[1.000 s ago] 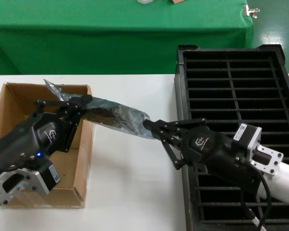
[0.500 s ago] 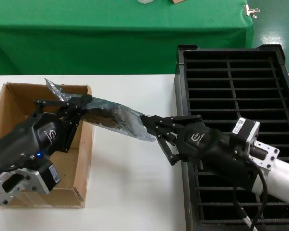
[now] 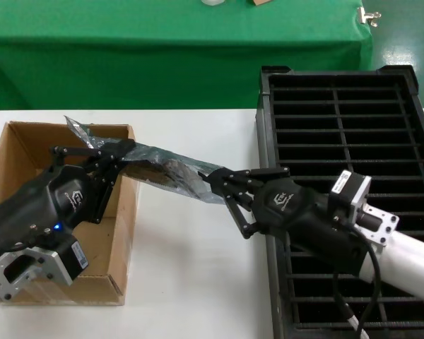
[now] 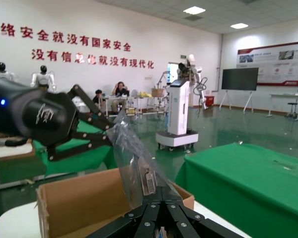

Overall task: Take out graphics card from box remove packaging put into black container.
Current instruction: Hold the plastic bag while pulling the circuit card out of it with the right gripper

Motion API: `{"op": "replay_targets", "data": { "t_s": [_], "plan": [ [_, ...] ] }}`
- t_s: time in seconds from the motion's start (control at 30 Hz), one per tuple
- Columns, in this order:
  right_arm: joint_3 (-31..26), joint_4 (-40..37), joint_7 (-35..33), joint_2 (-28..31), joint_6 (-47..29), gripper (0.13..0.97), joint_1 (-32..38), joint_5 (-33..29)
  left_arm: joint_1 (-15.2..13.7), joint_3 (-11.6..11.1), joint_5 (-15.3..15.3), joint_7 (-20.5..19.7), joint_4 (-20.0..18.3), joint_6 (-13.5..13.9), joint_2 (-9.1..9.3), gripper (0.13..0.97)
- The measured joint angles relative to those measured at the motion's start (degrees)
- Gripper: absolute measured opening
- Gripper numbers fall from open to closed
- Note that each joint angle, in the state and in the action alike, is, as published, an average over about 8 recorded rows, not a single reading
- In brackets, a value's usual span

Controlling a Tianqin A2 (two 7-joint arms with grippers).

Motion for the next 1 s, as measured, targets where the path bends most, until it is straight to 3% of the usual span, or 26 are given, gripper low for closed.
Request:
{"op": "replay_targets", "data": {
  "t_s": [0.5,1.0],
  "plan": [
    [-2.8,-3.8,-1.6,-2.9,-0.2,0.134,2.4,-2.6,0.0,0.0,0.0,0.0,0.0,0.0,0.0,0.139],
    [-1.0,-8.3,-2.6,-5.1,0.8,0.134,4.1,-1.7,0.0,0.0,0.0,0.0,0.0,0.0,0.0,0.139]
  ]
}}
